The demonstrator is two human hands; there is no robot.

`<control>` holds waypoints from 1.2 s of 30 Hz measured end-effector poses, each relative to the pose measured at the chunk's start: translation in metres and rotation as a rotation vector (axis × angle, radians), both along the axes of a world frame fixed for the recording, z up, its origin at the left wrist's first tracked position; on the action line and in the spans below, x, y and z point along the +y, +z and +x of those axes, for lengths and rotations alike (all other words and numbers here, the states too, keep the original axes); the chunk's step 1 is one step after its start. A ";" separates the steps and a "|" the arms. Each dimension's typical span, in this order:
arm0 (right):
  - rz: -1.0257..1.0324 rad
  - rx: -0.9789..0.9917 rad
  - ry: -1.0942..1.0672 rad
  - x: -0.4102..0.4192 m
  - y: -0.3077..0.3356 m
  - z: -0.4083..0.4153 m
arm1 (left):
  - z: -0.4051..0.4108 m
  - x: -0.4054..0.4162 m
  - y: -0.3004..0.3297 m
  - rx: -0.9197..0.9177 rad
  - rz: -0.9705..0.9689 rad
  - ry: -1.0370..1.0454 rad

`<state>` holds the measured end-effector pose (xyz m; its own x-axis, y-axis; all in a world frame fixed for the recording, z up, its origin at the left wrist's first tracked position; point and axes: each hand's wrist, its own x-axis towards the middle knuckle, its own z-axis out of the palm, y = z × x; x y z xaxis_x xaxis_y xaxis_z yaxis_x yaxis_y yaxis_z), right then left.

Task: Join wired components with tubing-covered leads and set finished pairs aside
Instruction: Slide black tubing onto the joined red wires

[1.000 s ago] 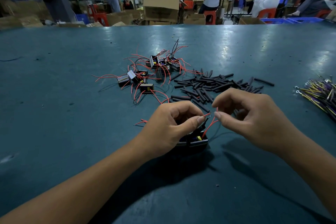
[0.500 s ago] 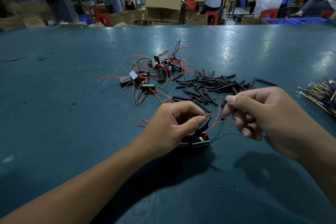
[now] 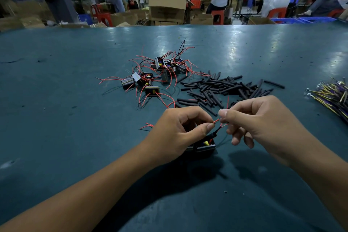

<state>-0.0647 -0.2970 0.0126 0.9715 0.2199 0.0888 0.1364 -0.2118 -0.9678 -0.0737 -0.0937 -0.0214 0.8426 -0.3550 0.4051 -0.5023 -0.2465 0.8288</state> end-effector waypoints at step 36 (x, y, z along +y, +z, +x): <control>0.003 0.210 -0.010 0.002 0.003 0.001 | 0.000 0.000 0.001 -0.143 0.119 0.067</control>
<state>-0.0642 -0.2951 0.0158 0.9707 0.2105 -0.1156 -0.0708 -0.2093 -0.9753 -0.0736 -0.0936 -0.0204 0.8028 -0.3526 0.4808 -0.5920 -0.3751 0.7133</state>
